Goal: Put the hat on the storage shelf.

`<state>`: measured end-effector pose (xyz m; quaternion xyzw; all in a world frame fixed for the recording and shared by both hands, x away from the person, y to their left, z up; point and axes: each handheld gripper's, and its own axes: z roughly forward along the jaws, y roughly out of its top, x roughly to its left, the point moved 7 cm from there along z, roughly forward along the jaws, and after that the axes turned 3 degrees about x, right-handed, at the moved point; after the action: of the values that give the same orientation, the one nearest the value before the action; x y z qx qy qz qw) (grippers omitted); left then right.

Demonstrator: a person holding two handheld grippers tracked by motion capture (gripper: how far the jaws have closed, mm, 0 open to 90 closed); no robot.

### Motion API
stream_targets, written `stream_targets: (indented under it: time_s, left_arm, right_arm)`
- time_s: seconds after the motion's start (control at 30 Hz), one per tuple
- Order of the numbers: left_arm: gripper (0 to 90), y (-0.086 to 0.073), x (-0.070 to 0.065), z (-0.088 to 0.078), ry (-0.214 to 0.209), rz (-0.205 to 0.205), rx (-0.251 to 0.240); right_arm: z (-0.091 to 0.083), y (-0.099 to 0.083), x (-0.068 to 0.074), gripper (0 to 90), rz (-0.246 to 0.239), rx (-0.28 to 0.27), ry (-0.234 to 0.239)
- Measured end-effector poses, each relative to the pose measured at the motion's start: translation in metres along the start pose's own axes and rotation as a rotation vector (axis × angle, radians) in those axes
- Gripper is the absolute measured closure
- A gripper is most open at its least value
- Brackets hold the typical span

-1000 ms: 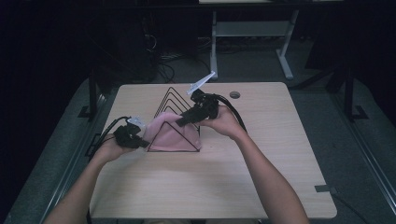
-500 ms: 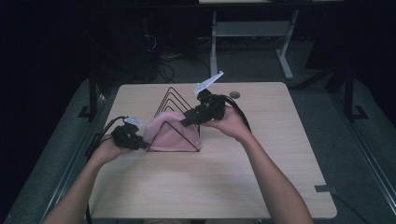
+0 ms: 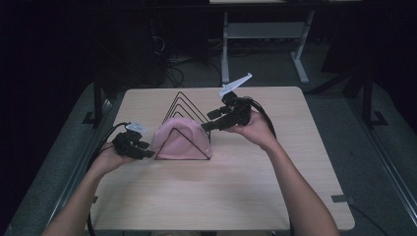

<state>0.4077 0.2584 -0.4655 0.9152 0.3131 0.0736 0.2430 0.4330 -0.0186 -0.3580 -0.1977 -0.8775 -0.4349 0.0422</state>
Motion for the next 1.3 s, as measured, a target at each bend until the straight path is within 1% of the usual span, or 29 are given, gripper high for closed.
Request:
stream_targets:
  time_s: [0.1, 0.3, 0.33, 0.37, 0.63, 0.73, 0.8, 0.83, 0.87, 1.03, 1.13, 1.17, 1.2, 1.23, 1.3]
  left_arm:
    - [48.9, 0.0, 0.0, -0.004, 0.0, -0.012, -0.014]
    - [44.0, 0.0, -0.001, -0.01, 0.002, -0.032, -0.037]
    - [43.3, 0.0, -0.002, -0.01, -0.007, -0.042, -0.047]
    - [42.8, -0.001, -0.002, -0.01, -0.009, -0.048, -0.047]
    - [40.1, -0.006, -0.005, -0.012, -0.002, -0.035, -0.04]
    - [38.5, -0.006, -0.006, -0.012, -0.011, -0.055, -0.049]
    - [37.9, -0.008, -0.007, -0.012, -0.014, -0.059, -0.054]
    - [37.5, -0.008, -0.008, -0.012, -0.014, -0.069, -0.06]
    - [37.0, -0.01, -0.007, -0.013, -0.009, -0.063, -0.058]
    - [34.3, -0.013, -0.008, -0.018, 0.007, -0.071, -0.068]
    - [33.2, -0.015, -0.009, -0.021, 0.011, -0.06, -0.074]
    - [33.1, -0.015, -0.011, -0.021, 0.01, -0.066, -0.08]
    - [32.4, -0.016, -0.011, -0.022, 0.012, -0.061, -0.078]
    - [32.2, -0.016, -0.012, -0.022, 0.011, -0.062, -0.083]
    - [32.1, -0.017, -0.013, -0.024, 0.014, -0.057, -0.078]
  right_arm:
    - [-0.007, -0.005, -0.003, 36.2, 0.011, 0.003, -0.019]
    - [-0.023, -0.015, -0.008, 34.2, 0.035, -0.011, -0.056]
    - [-0.025, -0.017, -0.009, 34.1, 0.034, -0.014, -0.061]
    - [-0.027, -0.018, -0.01, 33.7, 0.035, -0.016, -0.066]
    - [-0.047, -0.035, -0.017, 31.6, 0.064, -0.028, -0.107]
    - [-0.053, -0.041, -0.019, 31.8, 0.081, -0.034, -0.117]
    - [-0.057, -0.046, -0.021, 31.3, 0.092, -0.034, -0.133]
    - [-0.059, -0.049, -0.021, 31.0, 0.101, -0.033, -0.136]
    - [-0.06, -0.052, -0.022, 30.7, 0.103, -0.035, -0.138]
    - [-0.065, -0.07, -0.026, 28.9, 0.138, -0.031, -0.156]
    - [-0.07, -0.082, -0.028, 28.2, 0.16, -0.035, -0.172]
    - [-0.071, -0.085, -0.029, 28.0, 0.163, -0.039, -0.173]
    - [-0.073, -0.089, -0.029, 27.9, 0.173, -0.039, -0.178]
    - [-0.075, -0.093, -0.03, 27.7, 0.172, -0.04, -0.185]
    - [-0.078, -0.101, -0.03, 27.3, 0.186, -0.043, -0.191]
